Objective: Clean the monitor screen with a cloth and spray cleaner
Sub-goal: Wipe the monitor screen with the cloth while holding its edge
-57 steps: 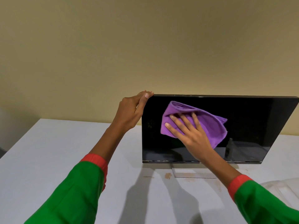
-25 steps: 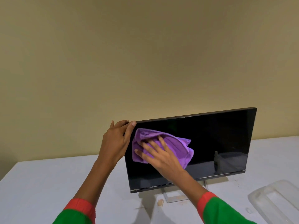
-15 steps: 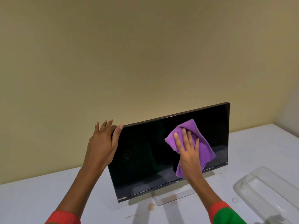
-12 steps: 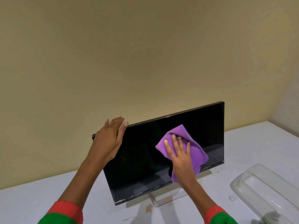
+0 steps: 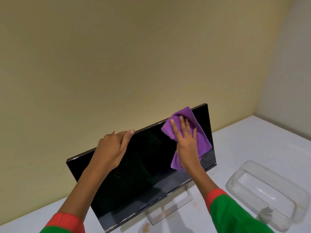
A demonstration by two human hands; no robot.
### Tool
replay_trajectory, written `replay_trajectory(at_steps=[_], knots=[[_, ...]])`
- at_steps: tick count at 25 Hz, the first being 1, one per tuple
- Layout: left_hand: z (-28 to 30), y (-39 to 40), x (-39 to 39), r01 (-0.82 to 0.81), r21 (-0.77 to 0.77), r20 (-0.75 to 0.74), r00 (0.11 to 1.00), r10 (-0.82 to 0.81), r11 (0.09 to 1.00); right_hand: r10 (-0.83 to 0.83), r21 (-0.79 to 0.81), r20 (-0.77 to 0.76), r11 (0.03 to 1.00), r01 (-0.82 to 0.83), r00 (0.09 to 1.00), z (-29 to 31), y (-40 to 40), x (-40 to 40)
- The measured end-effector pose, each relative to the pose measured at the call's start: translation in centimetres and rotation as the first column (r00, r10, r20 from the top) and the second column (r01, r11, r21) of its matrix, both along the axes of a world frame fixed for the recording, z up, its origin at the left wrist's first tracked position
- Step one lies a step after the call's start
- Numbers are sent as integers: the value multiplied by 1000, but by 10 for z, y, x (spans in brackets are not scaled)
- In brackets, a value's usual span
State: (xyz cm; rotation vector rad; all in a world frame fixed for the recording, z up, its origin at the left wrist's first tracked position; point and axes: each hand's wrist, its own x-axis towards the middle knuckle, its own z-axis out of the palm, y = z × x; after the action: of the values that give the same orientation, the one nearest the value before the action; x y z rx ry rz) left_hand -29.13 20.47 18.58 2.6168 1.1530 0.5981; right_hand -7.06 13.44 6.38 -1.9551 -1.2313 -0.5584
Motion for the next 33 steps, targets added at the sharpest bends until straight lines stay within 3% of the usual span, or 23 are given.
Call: replay_trajectory(at_steps=[3,7,11,13,17,20,23,26,30,33], knots=[[-1,0,21,68,-64,-31,997,-70,996,-62,-3,-160,998,63,985,-28,-13,10],[-4,1,34,161,-93,-22,986,-164,982,-120,-60,-127,992,113,985,-57,-18,-14],[-9,-3,37,183,94,-279,948,-151,979,73,-17,7,997,-73,997,-49,-8,-24],[-13,-4,37,193,184,-352,928,-119,964,74,9,-12,997,-74,997,-27,-2,-6],[-20,-9,38,261,330,-335,931,-146,907,-16,110,-331,992,55,944,9,-1,43],[-25,-10,45,318,369,-332,923,-196,873,-34,140,-494,983,118,869,-6,-15,50],[-25,-11,49,312,379,-331,925,-187,871,-122,52,-591,981,188,798,-40,-24,19],[-23,-16,51,294,400,-308,935,-175,868,-111,29,-522,989,148,846,-49,-15,-27],[-24,-17,58,251,413,-241,957,-161,875,-2,86,-268,996,26,963,-14,6,-30],[-25,-13,57,254,418,-219,960,-175,872,-47,90,-422,992,93,905,4,6,9]])
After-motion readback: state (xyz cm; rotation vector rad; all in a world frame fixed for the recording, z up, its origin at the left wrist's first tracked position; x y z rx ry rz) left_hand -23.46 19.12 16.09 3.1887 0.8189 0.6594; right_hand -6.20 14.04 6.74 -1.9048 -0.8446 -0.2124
